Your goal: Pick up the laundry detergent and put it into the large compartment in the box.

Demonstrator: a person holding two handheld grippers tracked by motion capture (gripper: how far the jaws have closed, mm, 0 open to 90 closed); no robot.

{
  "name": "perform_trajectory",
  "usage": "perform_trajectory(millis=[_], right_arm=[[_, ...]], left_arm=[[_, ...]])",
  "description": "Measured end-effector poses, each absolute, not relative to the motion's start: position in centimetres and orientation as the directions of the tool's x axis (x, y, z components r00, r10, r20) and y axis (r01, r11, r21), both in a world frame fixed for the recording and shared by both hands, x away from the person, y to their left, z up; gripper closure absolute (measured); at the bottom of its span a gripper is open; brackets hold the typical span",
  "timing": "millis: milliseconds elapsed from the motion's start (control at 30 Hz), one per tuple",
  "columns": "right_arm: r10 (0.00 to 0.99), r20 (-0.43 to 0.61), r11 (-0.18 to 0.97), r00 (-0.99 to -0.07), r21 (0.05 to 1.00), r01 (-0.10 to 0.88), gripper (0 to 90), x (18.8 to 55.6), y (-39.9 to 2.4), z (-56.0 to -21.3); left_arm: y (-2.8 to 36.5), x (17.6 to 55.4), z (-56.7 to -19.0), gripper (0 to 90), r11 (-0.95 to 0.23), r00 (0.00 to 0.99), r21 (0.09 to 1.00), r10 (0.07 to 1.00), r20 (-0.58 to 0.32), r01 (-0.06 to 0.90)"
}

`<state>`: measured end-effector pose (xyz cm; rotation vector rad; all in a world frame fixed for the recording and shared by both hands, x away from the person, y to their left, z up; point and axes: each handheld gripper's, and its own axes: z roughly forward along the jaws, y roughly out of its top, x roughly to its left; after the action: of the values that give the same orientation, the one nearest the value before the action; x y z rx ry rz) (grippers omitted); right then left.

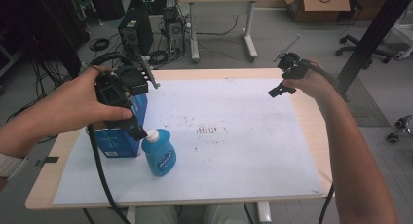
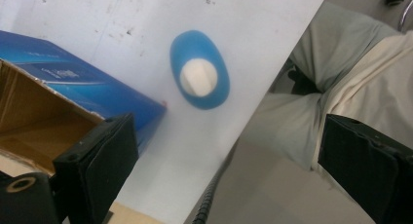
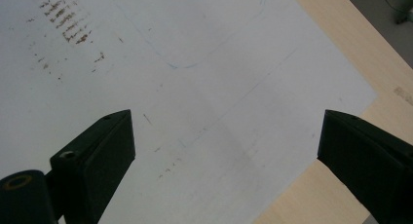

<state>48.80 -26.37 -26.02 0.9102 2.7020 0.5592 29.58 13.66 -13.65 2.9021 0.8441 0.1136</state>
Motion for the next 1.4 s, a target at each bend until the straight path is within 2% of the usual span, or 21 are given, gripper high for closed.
perform_trajectory(millis=[433,767,1067,1400], right_arm=[[0.612,-0.103,0.742,-0.784,0.42,0.523,6.4,48.7,-26.3,-26.2],[0.605,-0.111,0.748,-0.789,0.419,0.515,6.4,48.5,-26.0,-26.2],[0.603,-0.113,0.749,-0.79,0.421,0.511,6.6,48.7,-26.0,-26.3],[0.602,-0.113,0.75,-0.791,0.42,0.511,6.6,48.8,-26.0,-26.4]], left_arm=[[12.9,30.5,-14.2,8.1,-0.757,0.764,0.144,0.645,0.004,0.638],[12.7,31.4,-15.1,8.4,-0.652,0.654,0.146,0.755,0.036,0.744],[12.7,32.2,-16.0,8.5,-0.609,0.61,0.126,0.791,0.035,0.783],[12.2,32.6,-17.0,8.7,-0.622,0.622,0.125,0.782,0.039,0.773]])
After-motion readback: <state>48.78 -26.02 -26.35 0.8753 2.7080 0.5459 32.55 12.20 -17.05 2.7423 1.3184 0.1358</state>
